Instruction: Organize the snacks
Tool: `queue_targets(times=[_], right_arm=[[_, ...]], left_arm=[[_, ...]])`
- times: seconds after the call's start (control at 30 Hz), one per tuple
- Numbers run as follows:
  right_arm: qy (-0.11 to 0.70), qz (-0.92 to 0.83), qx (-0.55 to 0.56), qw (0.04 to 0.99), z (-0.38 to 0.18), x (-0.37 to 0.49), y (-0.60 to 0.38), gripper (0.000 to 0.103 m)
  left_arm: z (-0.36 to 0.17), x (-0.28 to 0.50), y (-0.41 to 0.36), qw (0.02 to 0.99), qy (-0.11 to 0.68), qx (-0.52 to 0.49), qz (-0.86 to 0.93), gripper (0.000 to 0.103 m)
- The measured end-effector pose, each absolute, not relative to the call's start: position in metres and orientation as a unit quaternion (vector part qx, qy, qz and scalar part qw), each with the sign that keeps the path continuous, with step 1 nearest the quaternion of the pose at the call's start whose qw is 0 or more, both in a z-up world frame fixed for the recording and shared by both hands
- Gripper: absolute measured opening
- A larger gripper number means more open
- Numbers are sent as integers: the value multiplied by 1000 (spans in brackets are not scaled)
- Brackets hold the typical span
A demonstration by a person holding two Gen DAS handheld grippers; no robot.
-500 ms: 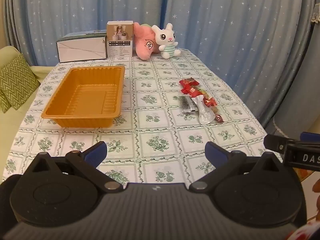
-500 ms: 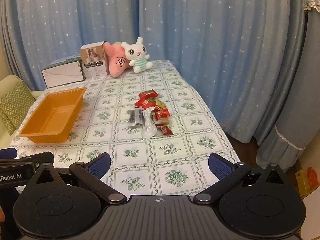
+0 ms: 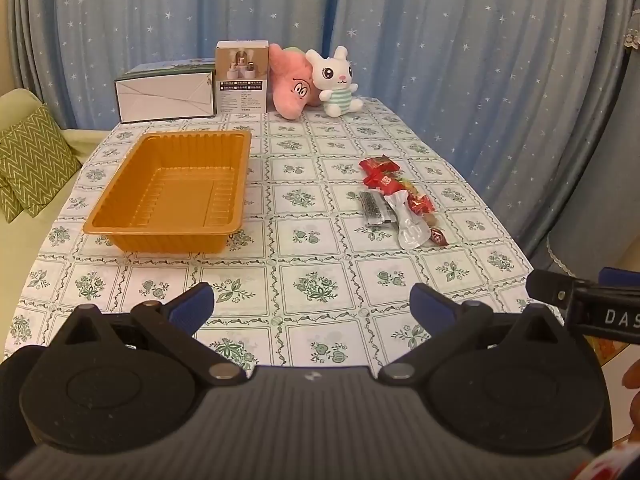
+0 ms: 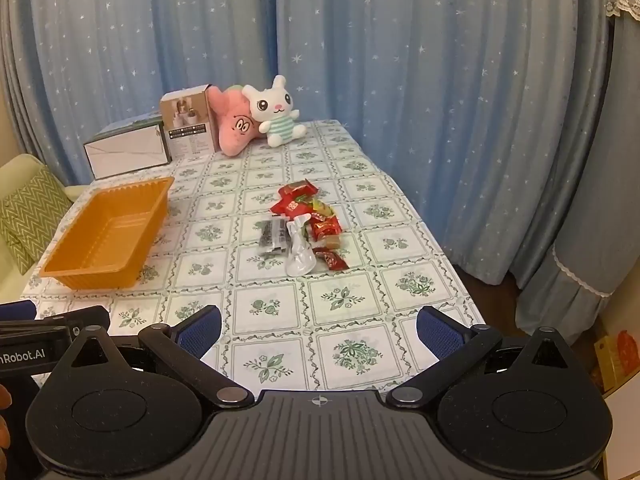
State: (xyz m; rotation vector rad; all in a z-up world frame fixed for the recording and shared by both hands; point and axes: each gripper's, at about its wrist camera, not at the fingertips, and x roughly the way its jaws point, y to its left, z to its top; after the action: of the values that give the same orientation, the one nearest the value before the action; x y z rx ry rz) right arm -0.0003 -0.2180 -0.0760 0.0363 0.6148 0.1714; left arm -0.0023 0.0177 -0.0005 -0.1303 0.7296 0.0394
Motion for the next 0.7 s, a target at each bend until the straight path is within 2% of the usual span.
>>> queue_targets(times=[0.7], right_arm=[[301, 85, 21, 950, -78, 0, -217, 103]], left_arm=[[5, -2, 4, 935, 349, -60, 19, 103]])
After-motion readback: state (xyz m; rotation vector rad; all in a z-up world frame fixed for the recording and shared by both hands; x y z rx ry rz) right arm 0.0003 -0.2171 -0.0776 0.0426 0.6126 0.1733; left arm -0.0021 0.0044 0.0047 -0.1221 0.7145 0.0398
